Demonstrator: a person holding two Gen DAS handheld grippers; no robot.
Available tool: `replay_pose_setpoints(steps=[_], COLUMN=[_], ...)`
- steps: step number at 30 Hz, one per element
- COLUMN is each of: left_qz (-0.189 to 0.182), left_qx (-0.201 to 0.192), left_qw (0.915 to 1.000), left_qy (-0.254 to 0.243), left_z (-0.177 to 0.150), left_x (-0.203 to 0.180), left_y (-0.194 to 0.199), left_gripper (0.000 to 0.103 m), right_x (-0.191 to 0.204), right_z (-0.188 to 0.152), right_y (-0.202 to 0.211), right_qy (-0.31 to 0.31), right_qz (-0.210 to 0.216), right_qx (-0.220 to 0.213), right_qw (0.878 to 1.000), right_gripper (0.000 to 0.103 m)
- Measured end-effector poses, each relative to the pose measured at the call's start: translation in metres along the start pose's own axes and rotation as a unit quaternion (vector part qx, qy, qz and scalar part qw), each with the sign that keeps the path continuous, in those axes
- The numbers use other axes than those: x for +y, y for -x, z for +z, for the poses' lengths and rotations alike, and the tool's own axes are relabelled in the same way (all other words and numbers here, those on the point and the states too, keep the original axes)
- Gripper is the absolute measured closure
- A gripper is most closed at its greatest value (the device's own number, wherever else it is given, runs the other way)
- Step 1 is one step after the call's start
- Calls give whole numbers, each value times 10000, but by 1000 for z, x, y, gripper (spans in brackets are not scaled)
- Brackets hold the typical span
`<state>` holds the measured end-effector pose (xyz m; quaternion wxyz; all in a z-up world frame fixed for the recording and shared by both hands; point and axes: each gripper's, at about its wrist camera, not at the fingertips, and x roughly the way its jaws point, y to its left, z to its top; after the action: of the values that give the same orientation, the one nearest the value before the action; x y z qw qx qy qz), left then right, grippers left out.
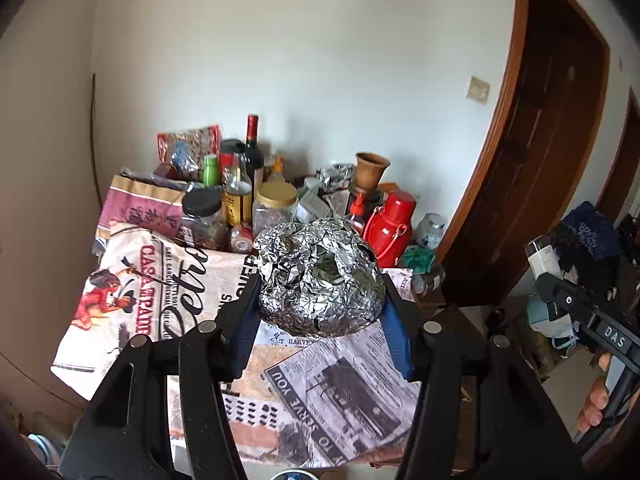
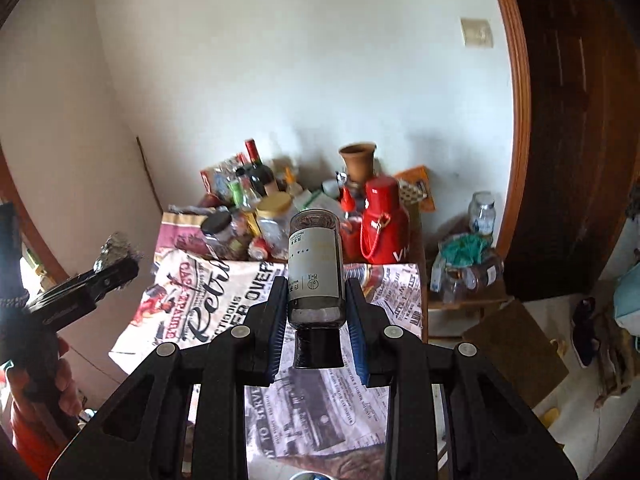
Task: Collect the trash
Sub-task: 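Lift and carry the foil ball and small bottle with both tools over the bucket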
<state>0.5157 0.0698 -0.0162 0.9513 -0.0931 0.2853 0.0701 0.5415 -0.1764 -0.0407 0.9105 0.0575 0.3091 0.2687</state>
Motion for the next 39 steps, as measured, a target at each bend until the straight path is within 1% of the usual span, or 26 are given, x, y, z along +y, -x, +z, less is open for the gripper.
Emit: replay_pose_setpoints(steps=[5,9,15,19,22,28,31,34,37,39], left_qz=[-123,-348,-543,-652,-728,-822,-855,-852,-795,-696], left_qx=[-223,-277,-97,70,277,751,986,1236,1496,1690], left_qw=[9996,9986,9969,9962,9951,9915,9891,9865,9837,9817], left_qy=[-127,-285,-566,-568,-614,-680,-688,-650,-595,-538], left_z=[-18,-42,-92,-125,-146,-176,-192,-209,-229,-244], left_x=[16,37,72,91,100,101,97,91,87,84], left_y=[51,88,143,174,189,194,189,176,155,136], left_gripper=[48,48,48,48,48,48,48,48,48,48], right_x=[28,60,110,133,145,151,145,135,123,111], right_z=[-20,-49,-106,-140,-161,-190,-203,-217,-234,-246], right_y=[34,58,92,113,125,138,134,123,107,88], right_qy=[-59,-133,-298,-459,-563,-707,-770,-816,-819,-862], right_qz=[-142,-309,-496,-592,-664,-768,-785,-760,-671,-596], right_qx=[-215,-324,-320,-186,-33,277,489,735,979,1256], right_qw=[9996,9989,9978,9970,9962,9942,9927,9910,9895,9865], right_gripper=[77,77,77,77,77,77,77,77,77,77])
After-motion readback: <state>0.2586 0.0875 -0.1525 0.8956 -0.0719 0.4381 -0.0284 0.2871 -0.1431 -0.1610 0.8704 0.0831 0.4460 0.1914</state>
